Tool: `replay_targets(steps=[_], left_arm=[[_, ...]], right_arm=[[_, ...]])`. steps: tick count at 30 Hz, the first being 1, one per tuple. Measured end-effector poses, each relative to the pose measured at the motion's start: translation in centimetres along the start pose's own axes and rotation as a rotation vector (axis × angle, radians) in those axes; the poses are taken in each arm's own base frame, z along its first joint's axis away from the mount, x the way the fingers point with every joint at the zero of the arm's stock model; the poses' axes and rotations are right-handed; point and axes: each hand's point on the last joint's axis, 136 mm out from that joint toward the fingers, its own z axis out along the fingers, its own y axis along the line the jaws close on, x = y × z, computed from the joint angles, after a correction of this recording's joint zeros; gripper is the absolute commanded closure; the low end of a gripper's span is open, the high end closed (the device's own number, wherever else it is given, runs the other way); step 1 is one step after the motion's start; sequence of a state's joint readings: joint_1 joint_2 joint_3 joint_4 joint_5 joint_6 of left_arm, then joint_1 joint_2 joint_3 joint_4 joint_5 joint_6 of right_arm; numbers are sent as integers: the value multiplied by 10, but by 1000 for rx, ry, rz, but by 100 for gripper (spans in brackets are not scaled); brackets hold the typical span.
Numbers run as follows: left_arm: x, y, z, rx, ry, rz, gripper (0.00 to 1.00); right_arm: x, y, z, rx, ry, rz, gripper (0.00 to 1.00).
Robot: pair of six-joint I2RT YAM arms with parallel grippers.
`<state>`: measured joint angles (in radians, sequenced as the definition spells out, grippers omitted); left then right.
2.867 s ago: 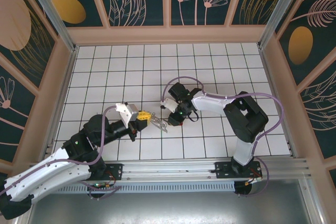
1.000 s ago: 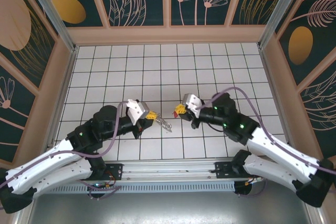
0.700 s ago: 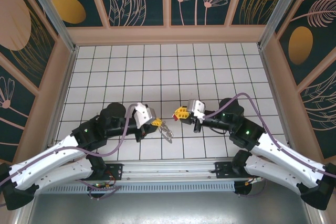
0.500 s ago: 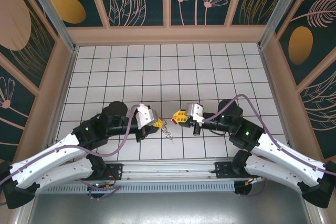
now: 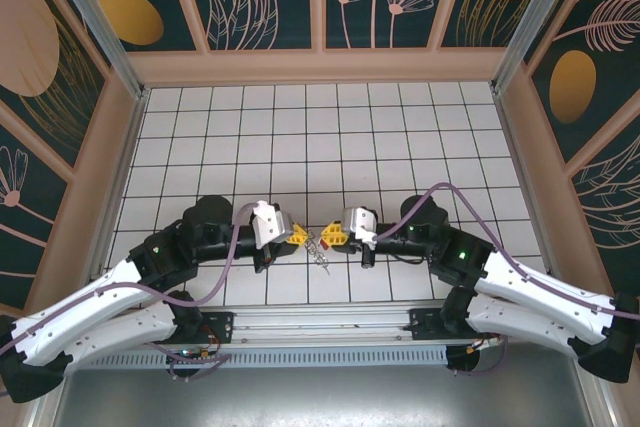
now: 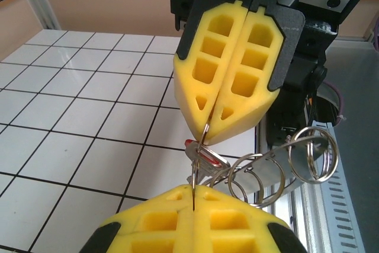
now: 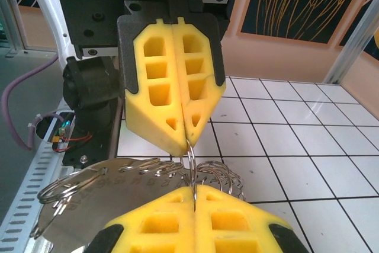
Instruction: Put the keys on the keyring
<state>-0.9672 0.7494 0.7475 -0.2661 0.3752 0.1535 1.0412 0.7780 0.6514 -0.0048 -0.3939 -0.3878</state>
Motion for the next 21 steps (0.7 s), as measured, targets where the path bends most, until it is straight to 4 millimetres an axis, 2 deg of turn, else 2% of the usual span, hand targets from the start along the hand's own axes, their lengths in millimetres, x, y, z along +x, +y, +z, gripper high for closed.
replay_targets(steps=[11, 21], left_arm=[[0, -2, 0, 10, -2, 2, 100], [0, -2, 0, 10, -1, 12, 100]], right_arm=[[-3, 6, 2, -12, -20, -12, 100], [-9, 1, 3, 37, -43, -28, 100]])
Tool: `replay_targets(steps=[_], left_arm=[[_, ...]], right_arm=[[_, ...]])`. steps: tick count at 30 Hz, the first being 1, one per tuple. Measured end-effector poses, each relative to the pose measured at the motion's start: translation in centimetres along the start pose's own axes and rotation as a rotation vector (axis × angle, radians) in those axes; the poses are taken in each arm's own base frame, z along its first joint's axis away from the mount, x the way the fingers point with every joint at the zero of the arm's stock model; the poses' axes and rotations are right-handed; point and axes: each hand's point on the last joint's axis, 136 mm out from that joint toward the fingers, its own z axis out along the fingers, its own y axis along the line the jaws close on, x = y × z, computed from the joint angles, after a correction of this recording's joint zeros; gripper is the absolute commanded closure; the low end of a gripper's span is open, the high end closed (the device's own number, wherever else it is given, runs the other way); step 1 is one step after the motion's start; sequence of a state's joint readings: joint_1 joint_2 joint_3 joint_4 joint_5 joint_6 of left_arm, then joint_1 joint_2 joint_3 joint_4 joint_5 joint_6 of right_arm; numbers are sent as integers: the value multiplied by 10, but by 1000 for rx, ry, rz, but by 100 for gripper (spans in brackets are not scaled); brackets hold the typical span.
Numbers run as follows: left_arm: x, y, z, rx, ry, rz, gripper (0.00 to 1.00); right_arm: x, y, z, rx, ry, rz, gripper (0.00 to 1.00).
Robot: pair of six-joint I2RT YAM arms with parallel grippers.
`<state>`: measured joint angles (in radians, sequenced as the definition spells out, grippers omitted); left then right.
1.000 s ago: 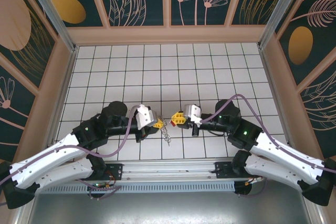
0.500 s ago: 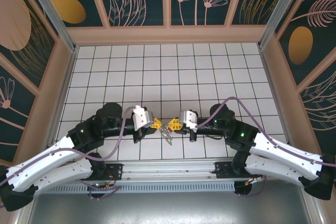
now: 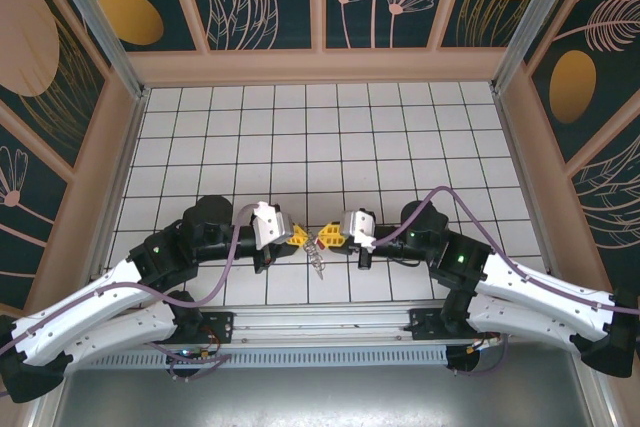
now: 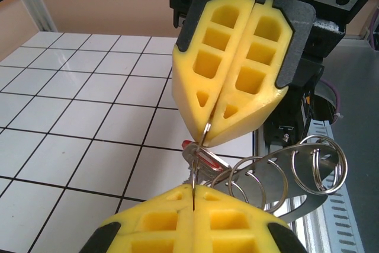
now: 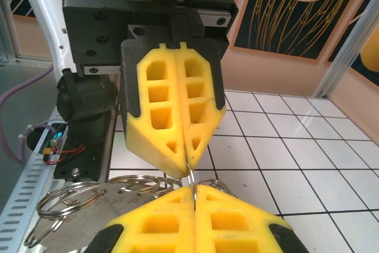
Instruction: Put the keys on the keyring
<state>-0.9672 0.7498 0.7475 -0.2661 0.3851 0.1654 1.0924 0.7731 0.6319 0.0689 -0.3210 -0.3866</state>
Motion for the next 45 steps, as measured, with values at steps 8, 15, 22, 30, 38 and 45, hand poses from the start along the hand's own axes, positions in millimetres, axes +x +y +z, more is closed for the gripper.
replay_targets(steps=[8, 15, 22, 30, 38, 45], left_arm=[[1, 0, 1, 1, 3, -1, 100], [1, 0, 1, 1, 5, -2, 100], [3, 0, 1, 1, 13, -5, 100], [4, 0, 1, 2, 15, -6, 100], [4, 0, 2, 3, 16, -6, 100], [7, 0, 3, 4, 28, -11, 100]], right_arm=[[5, -1, 0, 13, 10, 2, 100], [5, 2, 1, -6, 9, 3, 100], [15, 5, 7, -27, 42, 16, 100], [13, 5, 5, -25, 36, 14, 100], [11, 5, 4, -23, 30, 11, 100], [14, 4, 7, -27, 41, 15, 100]])
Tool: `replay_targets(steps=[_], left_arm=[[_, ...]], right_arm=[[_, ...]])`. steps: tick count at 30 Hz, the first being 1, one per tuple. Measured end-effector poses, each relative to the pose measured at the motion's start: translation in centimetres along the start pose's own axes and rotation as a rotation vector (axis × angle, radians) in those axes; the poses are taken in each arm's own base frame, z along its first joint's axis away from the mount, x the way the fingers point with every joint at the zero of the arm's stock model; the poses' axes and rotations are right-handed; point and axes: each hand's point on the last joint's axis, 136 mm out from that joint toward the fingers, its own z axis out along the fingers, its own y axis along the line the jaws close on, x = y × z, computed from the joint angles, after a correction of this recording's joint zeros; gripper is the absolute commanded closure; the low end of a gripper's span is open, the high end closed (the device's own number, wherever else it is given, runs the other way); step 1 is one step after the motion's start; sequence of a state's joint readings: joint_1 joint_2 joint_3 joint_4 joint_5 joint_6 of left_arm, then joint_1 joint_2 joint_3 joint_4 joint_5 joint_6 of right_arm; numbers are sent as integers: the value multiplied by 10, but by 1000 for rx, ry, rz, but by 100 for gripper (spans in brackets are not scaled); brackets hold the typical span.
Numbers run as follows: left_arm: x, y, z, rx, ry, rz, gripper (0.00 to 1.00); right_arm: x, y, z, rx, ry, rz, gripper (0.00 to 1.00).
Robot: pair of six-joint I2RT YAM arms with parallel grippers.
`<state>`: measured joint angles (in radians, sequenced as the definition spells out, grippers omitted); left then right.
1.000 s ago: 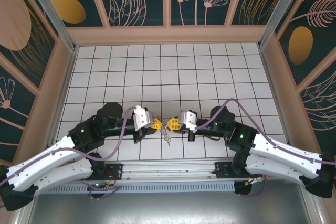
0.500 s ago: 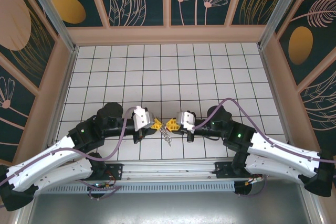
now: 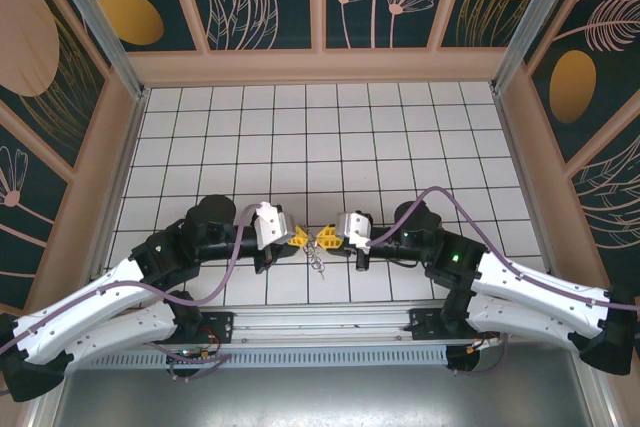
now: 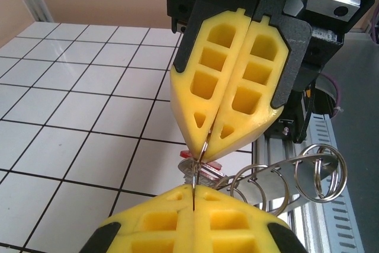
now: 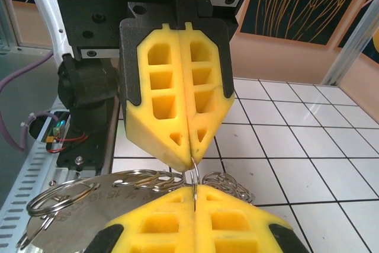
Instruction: Put the keys on the keyring
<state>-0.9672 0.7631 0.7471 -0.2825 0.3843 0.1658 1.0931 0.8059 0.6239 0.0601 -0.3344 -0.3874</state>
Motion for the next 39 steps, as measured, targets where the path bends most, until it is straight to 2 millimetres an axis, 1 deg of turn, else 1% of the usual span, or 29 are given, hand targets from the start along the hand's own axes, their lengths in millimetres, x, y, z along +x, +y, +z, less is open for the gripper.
replay_targets(steps=[16, 31, 39], left_arm=[[5, 3, 1, -14, 22, -8, 100], [9, 2, 0, -14, 37, -14, 100], [10, 4, 0, -22, 41, -16, 100]], right_arm=[[1, -1, 8, -16, 31, -15, 100], [2, 3, 11, -30, 44, -30, 100], [2, 2, 14, -28, 55, -42, 100]])
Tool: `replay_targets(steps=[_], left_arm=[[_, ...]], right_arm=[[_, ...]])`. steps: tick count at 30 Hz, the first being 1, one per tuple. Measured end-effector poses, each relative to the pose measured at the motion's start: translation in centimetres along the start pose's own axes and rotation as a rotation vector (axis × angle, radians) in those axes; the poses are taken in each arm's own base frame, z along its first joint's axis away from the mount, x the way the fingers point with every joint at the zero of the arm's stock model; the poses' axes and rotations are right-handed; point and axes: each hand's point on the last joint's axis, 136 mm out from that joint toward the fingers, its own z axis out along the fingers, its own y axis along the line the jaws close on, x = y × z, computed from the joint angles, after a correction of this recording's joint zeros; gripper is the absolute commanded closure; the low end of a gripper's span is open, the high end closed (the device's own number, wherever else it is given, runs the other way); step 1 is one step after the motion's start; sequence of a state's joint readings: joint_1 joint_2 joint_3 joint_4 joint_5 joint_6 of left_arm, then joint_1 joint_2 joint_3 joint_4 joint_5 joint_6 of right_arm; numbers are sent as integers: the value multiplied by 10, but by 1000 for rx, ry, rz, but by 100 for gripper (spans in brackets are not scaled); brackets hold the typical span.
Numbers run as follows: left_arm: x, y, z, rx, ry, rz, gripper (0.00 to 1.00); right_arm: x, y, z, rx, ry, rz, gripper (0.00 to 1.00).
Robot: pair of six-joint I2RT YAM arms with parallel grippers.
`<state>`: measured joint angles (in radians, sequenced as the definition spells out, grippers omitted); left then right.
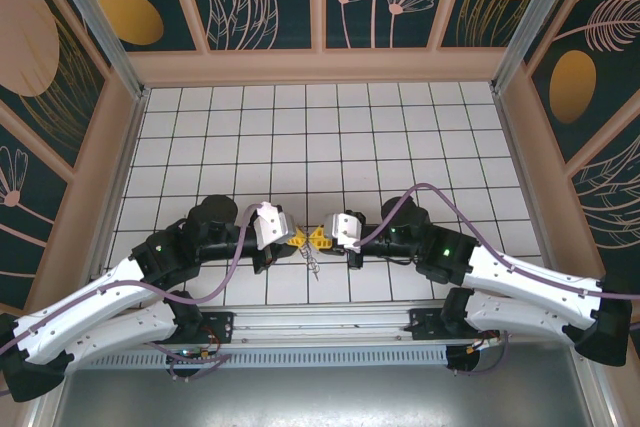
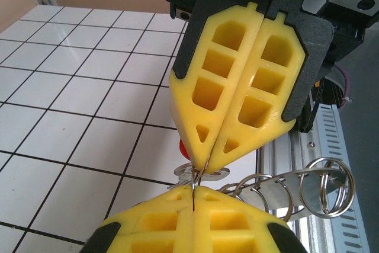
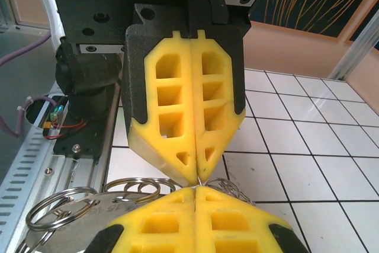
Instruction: Put the keys on the keyring
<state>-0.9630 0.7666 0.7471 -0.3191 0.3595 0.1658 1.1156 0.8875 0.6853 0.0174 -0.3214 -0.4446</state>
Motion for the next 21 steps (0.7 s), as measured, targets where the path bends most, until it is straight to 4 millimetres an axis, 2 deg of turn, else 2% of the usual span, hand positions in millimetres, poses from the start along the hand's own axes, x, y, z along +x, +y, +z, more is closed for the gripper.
replay_targets(steps=[21], left_arm=[[-4, -5, -1, 27, -19, 5, 100]], right_arm=[[-3, 4, -3, 4, -12, -97, 100]])
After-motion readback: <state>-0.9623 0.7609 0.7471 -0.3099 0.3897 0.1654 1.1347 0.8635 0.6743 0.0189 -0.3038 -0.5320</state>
